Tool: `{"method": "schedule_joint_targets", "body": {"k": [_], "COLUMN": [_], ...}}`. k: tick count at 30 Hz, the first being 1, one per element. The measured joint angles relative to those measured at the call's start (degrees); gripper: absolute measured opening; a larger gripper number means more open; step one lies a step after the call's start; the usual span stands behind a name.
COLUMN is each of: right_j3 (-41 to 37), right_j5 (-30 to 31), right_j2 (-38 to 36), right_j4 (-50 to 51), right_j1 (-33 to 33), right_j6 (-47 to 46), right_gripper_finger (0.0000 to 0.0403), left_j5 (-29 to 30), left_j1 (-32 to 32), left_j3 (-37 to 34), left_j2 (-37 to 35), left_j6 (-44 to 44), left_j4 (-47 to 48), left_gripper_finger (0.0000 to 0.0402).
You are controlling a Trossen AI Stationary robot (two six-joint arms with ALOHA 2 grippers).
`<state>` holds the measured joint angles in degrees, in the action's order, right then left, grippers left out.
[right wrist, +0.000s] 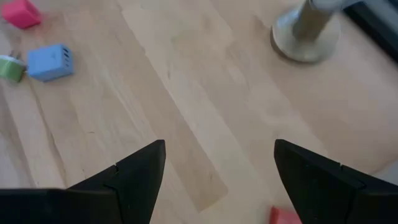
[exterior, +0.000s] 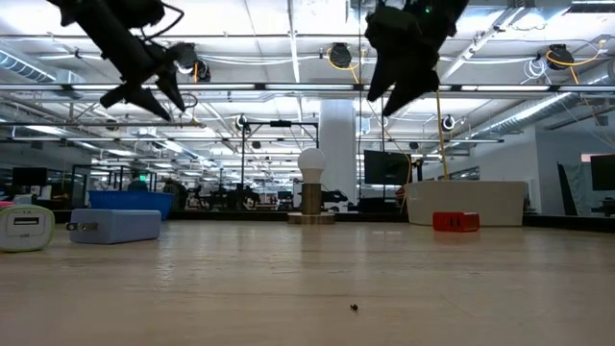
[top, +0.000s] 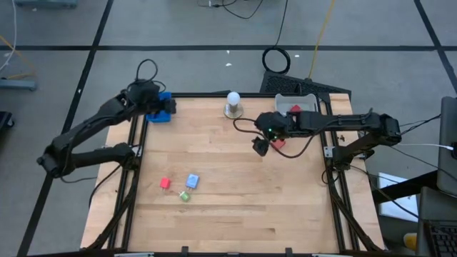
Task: Pick & Place Office items
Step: Put the pink charger adapter into the gray bin
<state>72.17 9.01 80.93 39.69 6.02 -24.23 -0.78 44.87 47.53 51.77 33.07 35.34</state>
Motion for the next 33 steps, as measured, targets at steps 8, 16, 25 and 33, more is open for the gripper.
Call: {"method": "schedule_joint_targets", "body": {"k": [8, 16, 25, 33], "right_j3": [-9.84, -19.59, -22.41, -22.41], "right_j5": [-0.38, -7.6, -7.29, -5.87], "right_j2": [0.0, 0.0, 0.0, 0.0], "right_j4": [-3.36, -13.59, -24.32, -25.89], "right_j1": [-0.52, -0.57, -0.9, -0.87], "right_j6": [-12.81, -24.87, -28.83, -25.82], "right_gripper_finger": [0.0295, 0.0295, 0.0295, 0.0295], "left_j5": [-4.44, -5.74, -5.83, -5.83], "left_j1": [-4.86, -10.84, -18.24, -28.78], "left_j3": [7.32, 18.22, 23.63, 23.63], "left_j2": [-1.27, -1.16, -1.18, 0.67], "left_j6": [-2.9, -8.43, 7.44, 24.21], "left_j4": [12.79, 34.06, 51.31, 52.18], "left_gripper_finger": [0.0157, 0.0157, 0.0157, 0.0157]}}
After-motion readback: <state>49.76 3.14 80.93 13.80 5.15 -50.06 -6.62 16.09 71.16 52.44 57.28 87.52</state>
